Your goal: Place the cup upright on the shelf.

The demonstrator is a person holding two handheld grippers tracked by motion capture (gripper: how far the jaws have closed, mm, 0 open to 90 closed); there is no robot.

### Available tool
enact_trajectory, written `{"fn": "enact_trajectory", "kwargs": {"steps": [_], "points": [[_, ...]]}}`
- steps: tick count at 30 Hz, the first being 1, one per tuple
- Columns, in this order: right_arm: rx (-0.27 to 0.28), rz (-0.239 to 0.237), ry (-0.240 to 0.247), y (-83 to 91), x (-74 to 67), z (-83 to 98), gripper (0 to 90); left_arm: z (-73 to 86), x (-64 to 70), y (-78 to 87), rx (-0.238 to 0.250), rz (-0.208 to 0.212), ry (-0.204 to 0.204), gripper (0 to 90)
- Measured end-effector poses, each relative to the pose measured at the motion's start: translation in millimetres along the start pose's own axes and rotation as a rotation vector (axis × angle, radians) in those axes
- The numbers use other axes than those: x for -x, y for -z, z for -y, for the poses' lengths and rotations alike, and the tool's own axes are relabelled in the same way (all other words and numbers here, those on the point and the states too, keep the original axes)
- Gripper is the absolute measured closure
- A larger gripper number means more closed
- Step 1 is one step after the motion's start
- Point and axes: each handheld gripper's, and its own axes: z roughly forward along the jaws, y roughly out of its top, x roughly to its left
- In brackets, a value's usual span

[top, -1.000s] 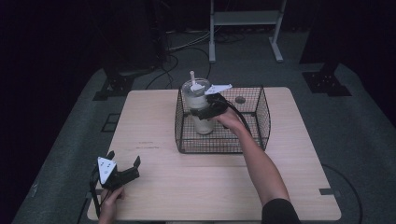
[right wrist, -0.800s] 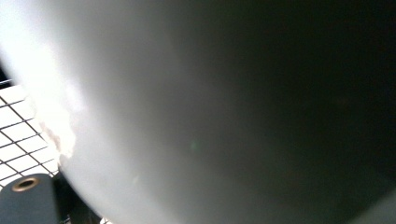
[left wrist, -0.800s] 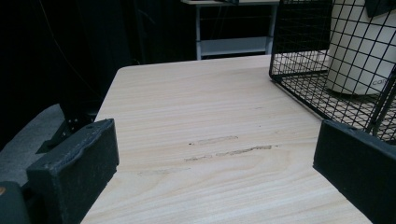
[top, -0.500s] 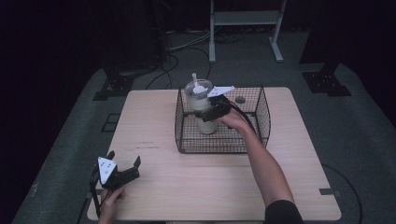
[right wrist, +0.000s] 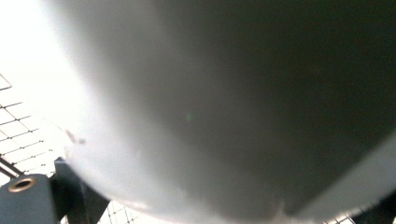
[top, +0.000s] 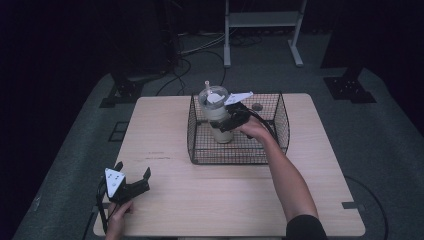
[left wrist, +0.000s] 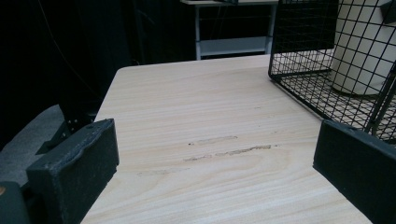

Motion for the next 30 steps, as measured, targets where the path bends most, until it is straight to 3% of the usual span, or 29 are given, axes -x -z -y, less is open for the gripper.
{"fn": "enact_trajectory", "kwargs": {"steps": [15, 23, 30], "points": [[-0.036, 0.017, 0.017, 11.1, 0.6, 1.0, 8.1, 0.0, 0.5, 0.0, 0.001, 0.000, -0.004, 0.0], [-0.045, 0.024, -0.008, 22.3, 3.7, 3.5, 8.2, -0.1, 0.8, 0.0, -0.002, 0.000, -0.007, 0.0], [-0.057, 0.030, 0.002, 27.8, 4.4, 9.5, 8.6, -0.1, 1.2, 0.0, -0.003, -0.002, -0.010, 0.0]]}}
